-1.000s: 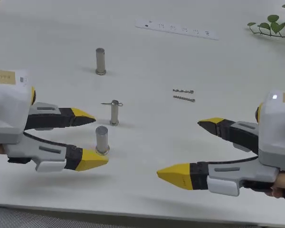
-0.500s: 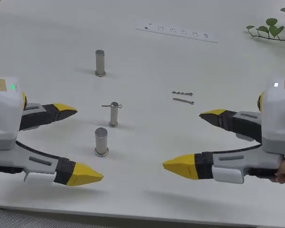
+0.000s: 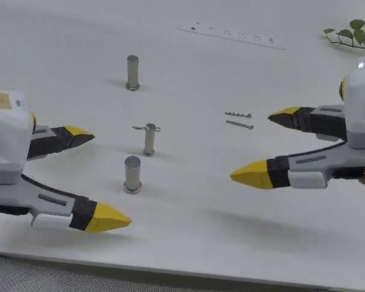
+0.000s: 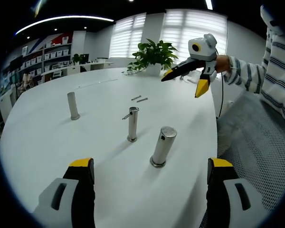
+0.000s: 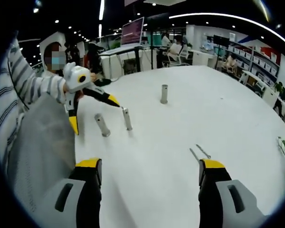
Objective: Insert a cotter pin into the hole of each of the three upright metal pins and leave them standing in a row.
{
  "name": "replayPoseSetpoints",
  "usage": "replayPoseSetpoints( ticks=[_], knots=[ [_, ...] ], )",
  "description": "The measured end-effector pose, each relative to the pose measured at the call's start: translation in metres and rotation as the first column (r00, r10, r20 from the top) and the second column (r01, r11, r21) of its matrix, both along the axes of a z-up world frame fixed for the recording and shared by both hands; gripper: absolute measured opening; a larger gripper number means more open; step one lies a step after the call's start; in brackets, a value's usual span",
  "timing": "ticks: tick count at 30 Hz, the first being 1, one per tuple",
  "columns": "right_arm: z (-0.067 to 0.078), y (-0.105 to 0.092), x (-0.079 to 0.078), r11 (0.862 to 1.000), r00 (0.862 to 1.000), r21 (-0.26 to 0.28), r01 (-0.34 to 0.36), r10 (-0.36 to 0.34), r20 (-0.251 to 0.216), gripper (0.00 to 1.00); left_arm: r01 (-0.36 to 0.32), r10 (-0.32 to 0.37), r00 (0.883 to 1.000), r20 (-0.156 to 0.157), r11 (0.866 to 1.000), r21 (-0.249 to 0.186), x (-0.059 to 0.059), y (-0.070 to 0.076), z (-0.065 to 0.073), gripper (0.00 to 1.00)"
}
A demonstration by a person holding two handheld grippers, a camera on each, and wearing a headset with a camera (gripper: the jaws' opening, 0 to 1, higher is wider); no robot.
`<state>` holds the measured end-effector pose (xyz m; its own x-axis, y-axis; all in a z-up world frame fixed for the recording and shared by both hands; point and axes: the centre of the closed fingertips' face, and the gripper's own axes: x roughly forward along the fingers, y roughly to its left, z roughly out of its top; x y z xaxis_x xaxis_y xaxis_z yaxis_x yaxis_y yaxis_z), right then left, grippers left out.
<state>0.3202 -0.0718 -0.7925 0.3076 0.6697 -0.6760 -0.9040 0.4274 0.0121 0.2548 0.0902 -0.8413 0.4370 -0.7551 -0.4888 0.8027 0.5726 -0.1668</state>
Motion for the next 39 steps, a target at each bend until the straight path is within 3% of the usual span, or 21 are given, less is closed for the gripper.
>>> replayPoseSetpoints(
  ticks=[6,12,16,21,25,39],
  knots=[
    [-0.011,-0.003,0.017,0.996,0.998,-0.074,-0.058,0.057,-0.02,0.85,0.001,-0.001,1.0,-0.005,1.0,-0.011,-0.001,-0.002,0.003,0.99],
    [-0.017,-0.001,0.031,0.987,0.993,-0.115,-0.115,0.112,-0.032,0.8,-0.002,0.002,1.0,-0.008,1.0,-0.015,-0.002,0.0,0.003,0.99],
    [-0.025,-0.003,0.034,0.979,0.988,-0.143,-0.143,0.133,-0.078,0.73,-0.003,0.003,1.0,-0.015,1.0,-0.016,-0.003,0.001,0.004,0.99],
    [-0.036,-0.003,0.039,0.961,0.979,-0.198,-0.194,0.177,-0.098,0.7,-0.008,0.007,1.0,-0.015,1.0,-0.014,-0.004,0.004,0.004,0.99],
    [-0.048,-0.007,0.041,0.93,0.965,-0.267,-0.255,0.226,-0.132,0.66,-0.005,0.004,1.0,-0.015,1.0,-0.014,-0.005,0.004,0.005,0.99],
    [-0.066,-0.01,0.064,0.923,0.961,-0.294,-0.249,0.197,-0.194,0.55,-0.018,0.018,1.0,-0.01,1.0,-0.019,-0.005,0.009,0.009,0.99]
  ],
)
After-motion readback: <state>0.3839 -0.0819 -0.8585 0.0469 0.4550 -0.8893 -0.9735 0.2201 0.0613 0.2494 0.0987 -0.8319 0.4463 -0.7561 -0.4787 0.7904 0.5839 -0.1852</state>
